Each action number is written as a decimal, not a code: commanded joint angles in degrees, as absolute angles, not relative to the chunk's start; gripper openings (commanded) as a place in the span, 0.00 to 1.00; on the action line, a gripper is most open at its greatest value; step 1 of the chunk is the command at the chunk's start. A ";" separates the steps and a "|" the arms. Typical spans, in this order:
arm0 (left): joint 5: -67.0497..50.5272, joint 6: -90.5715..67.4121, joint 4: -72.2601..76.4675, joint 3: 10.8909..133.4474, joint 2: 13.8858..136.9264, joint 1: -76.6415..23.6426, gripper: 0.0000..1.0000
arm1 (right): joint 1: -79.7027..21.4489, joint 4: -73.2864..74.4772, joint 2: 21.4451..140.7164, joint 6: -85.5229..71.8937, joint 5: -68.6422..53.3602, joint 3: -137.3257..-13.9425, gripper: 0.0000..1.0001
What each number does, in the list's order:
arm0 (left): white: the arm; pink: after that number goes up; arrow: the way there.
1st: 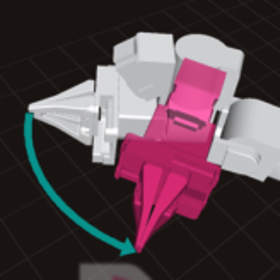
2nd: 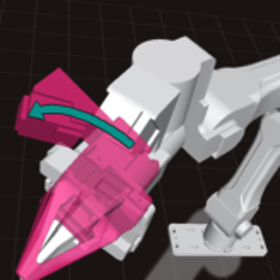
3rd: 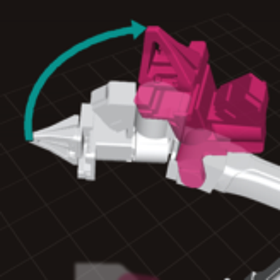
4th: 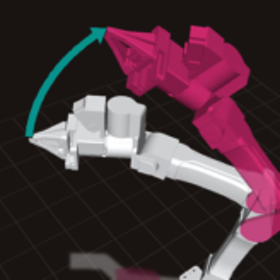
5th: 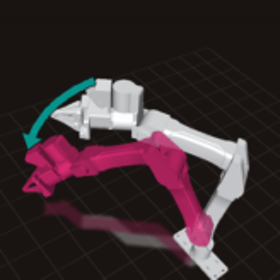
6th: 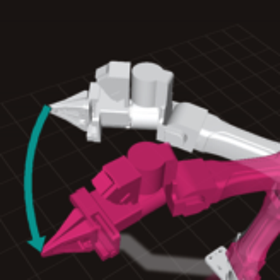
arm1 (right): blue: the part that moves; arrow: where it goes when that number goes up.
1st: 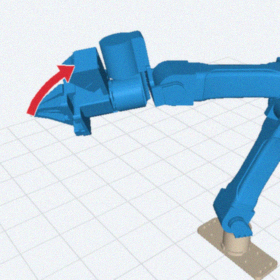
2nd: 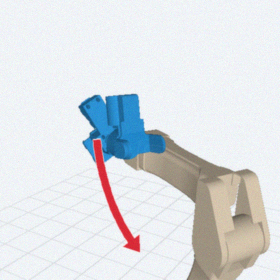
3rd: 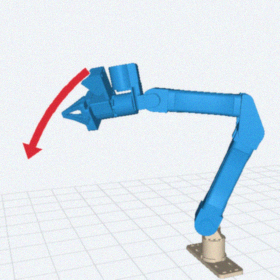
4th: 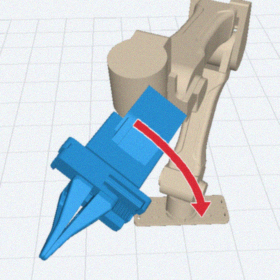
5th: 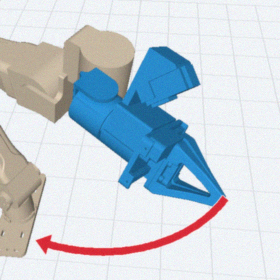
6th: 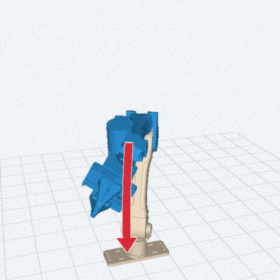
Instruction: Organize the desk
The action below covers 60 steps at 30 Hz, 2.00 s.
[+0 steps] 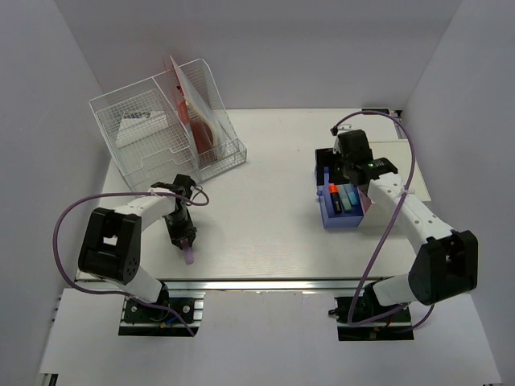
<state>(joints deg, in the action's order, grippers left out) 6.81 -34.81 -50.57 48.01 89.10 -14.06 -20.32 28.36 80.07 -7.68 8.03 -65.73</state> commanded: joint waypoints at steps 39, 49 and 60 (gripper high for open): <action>-8.97 -36.13 -15.03 128.06 137.37 -50.10 0.52 | -0.72 20.57 63.63 -18.38 24.53 -67.85 0.89; -6.60 -31.73 -17.49 119.73 127.02 -49.66 0.98 | 10.89 20.39 71.97 -9.32 11.19 -72.94 0.89; -8.61 -23.91 -15.03 92.38 115.92 -44.56 0.61 | 21.71 20.92 83.32 -7.99 -11.17 -74.18 0.83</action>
